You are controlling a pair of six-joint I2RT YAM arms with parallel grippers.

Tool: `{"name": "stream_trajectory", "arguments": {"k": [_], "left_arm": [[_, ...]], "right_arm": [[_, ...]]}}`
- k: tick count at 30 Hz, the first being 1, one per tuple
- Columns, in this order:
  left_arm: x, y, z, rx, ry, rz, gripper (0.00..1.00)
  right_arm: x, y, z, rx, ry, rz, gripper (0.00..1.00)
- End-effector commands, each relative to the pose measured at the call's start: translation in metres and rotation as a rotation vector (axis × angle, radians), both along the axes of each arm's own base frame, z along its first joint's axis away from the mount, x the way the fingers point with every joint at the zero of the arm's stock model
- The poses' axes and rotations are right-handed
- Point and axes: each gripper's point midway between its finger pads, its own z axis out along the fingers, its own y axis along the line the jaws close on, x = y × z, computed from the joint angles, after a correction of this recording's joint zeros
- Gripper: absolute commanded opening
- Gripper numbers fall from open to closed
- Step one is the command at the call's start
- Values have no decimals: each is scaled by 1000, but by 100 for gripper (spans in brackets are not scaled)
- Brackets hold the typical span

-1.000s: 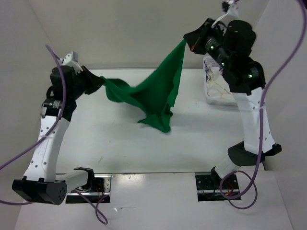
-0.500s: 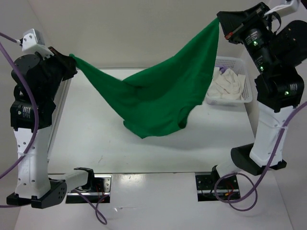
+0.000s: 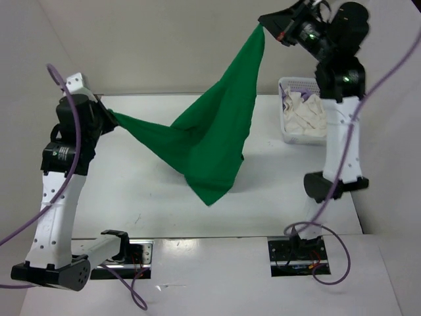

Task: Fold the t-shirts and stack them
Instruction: Flatten out the tshirt

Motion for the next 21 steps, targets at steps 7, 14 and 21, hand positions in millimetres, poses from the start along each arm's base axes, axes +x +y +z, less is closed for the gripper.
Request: {"name": "stream_trajectory", "arguments": {"k": [7, 14, 21], "left_arm": [[17, -20, -77, -85, 113, -66, 9], [23, -26, -107, -104, 145, -90, 8], [6, -27, -133, -107, 177, -98, 8]], "right_arm": [[205, 0, -212, -29, 393, -88, 19], [162, 4, -218, -166, 454, -92, 49], [43, 50, -343, -279, 696, -50, 22]]}}
